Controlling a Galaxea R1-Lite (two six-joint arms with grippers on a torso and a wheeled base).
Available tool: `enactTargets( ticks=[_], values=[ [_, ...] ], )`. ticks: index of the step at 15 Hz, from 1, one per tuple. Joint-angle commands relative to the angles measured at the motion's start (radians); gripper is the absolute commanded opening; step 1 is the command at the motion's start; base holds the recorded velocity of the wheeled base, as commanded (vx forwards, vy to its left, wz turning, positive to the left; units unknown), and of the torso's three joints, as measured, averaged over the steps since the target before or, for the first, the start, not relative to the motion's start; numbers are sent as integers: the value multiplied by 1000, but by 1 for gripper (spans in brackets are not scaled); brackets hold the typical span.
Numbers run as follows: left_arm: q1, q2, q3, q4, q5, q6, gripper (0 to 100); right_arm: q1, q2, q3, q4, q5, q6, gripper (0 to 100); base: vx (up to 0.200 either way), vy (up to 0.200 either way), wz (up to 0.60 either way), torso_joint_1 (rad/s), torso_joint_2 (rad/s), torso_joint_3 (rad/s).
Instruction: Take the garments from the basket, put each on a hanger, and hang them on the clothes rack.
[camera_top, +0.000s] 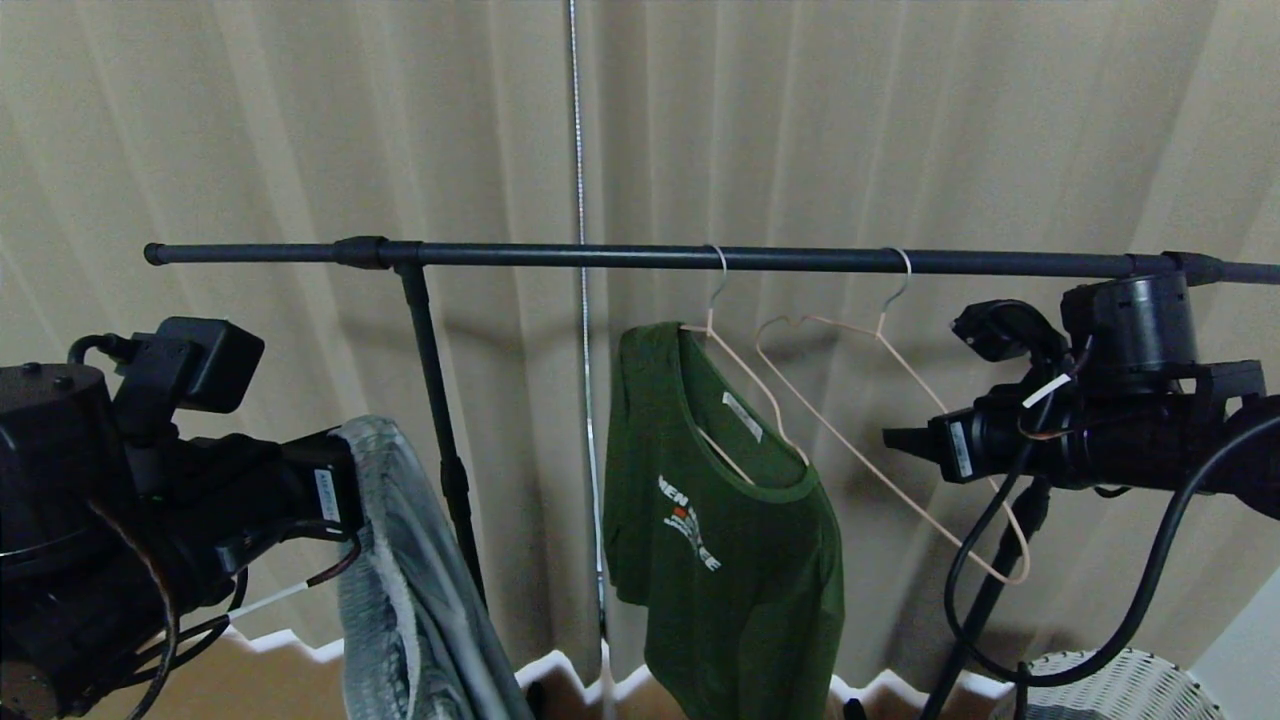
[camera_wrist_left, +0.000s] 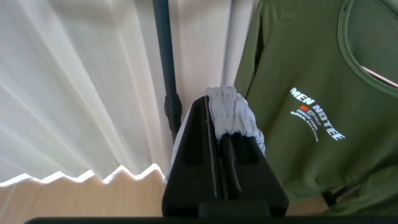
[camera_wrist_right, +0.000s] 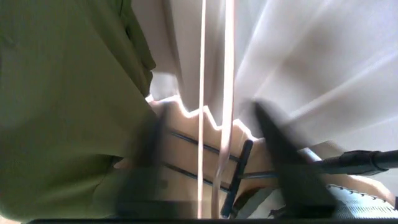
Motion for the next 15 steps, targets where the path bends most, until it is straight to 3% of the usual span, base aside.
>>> enactTargets(
  ticks=[1, 4, 8, 15],
  values=[
    [0, -4, 0, 0, 1, 0, 0, -2, -6, -2, 1, 0, 1, 0, 0, 0, 0, 0, 0, 0],
    [12, -7, 2, 0, 1, 2, 0, -7, -23, 6, -1, -2, 2, 0, 0, 0, 0, 0, 0, 0],
    [17, -8, 3, 0, 1, 5, 0, -7, -40, 11, -21, -63, 5, 0, 0, 0, 0, 0, 0, 0],
    [37, -10, 25, -2, 2, 8, 0, -56, -140, 119, -172, -63, 5, 0, 0, 0, 0, 0, 0, 0]
  ],
)
